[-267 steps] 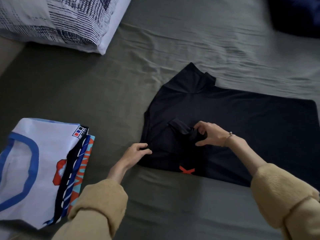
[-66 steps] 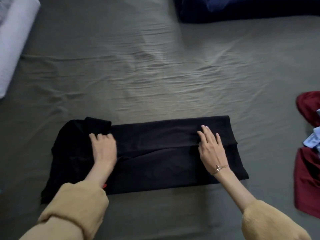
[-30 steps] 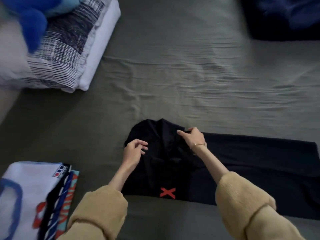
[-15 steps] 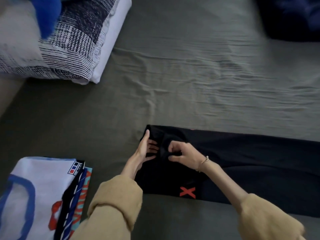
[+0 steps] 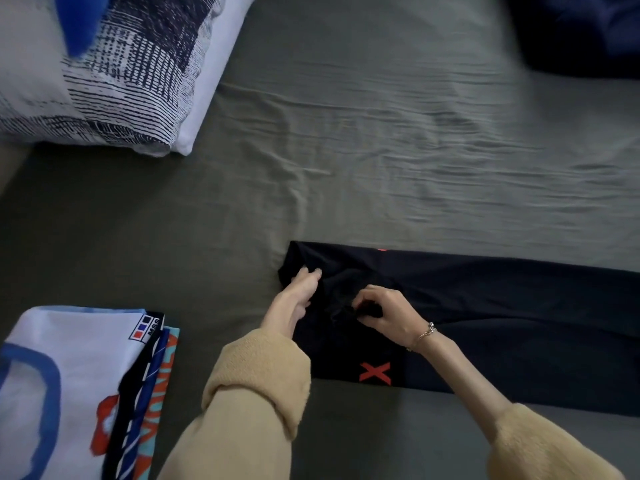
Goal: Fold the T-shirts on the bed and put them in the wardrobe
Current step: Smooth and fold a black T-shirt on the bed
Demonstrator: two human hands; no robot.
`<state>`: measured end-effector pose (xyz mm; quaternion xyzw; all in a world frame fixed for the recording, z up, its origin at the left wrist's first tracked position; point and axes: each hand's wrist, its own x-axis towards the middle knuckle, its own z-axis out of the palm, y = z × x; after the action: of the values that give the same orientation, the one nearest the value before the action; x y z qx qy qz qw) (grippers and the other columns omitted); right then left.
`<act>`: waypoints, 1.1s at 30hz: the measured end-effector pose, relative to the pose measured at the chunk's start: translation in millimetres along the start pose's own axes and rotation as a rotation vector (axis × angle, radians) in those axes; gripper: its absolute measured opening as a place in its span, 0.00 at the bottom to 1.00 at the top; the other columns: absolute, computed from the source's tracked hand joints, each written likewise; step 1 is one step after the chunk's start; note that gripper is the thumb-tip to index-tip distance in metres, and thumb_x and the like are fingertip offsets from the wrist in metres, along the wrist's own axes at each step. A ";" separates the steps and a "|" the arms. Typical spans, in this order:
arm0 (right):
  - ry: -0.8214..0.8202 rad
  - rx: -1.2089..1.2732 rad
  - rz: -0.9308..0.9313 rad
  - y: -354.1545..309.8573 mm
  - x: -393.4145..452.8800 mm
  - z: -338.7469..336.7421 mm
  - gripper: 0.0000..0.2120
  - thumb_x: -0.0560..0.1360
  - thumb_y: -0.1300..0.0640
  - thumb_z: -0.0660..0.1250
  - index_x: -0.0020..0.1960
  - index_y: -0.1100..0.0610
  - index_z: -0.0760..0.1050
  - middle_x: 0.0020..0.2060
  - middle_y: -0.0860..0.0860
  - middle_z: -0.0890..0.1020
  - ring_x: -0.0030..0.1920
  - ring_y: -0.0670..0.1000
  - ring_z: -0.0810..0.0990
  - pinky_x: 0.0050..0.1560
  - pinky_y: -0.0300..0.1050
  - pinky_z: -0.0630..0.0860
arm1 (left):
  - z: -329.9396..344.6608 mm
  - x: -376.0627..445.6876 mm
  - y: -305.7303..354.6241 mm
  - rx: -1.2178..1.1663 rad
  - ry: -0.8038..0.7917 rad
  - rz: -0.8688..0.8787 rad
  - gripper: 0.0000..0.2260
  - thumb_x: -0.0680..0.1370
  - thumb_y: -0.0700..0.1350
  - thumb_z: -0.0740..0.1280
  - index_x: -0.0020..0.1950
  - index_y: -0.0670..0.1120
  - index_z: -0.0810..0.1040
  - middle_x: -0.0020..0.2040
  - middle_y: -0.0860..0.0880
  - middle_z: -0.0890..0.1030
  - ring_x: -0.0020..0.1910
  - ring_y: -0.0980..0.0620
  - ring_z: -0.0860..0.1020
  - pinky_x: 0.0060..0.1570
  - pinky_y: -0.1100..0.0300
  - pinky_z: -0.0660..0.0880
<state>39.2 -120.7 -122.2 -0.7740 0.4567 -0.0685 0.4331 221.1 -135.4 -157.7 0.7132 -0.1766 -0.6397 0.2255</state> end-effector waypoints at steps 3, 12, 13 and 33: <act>0.029 -0.028 -0.037 -2.1 0.5 -1.9 0.07 0.75 0.61 0.67 0.53 0.59 0.79 0.48 0.50 0.81 0.48 0.46 0.76 0.49 0.28 0.65 | 2.2 9.5 -4.8 -0.005 -0.007 0.003 0.37 0.77 0.54 0.66 0.78 0.48 0.48 0.78 0.46 0.53 0.75 0.46 0.57 0.70 0.53 0.58; 0.048 -0.203 0.049 6.2 18.9 -21.0 0.11 0.74 0.51 0.68 0.54 0.54 0.75 0.42 0.45 0.70 0.44 0.46 0.68 0.47 0.46 0.72 | 1.9 29.9 -17.6 0.033 0.101 0.032 0.27 0.78 0.40 0.60 0.76 0.51 0.58 0.74 0.47 0.62 0.70 0.45 0.65 0.69 0.49 0.64; 0.037 -0.208 0.058 7.2 20.6 -23.3 0.10 0.75 0.52 0.67 0.53 0.55 0.75 0.42 0.46 0.71 0.43 0.47 0.70 0.46 0.46 0.72 | 1.2 34.0 -19.5 0.026 0.105 0.036 0.29 0.76 0.41 0.61 0.76 0.52 0.59 0.74 0.48 0.63 0.70 0.45 0.65 0.69 0.48 0.65; -0.130 0.037 0.198 21.0 71.3 -78.0 0.28 0.68 0.74 0.67 0.65 0.58 0.68 0.57 0.57 0.77 0.58 0.53 0.76 0.50 0.36 0.71 | 0.4 37.6 -20.0 0.092 0.093 -0.010 0.34 0.70 0.47 0.56 0.76 0.58 0.54 0.77 0.48 0.55 0.74 0.43 0.56 0.73 0.42 0.54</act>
<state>27.4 -227.2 -110.2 -0.7197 0.5007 0.0165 0.4806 224.4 -139.0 -199.9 0.7525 -0.1917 -0.5984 0.1975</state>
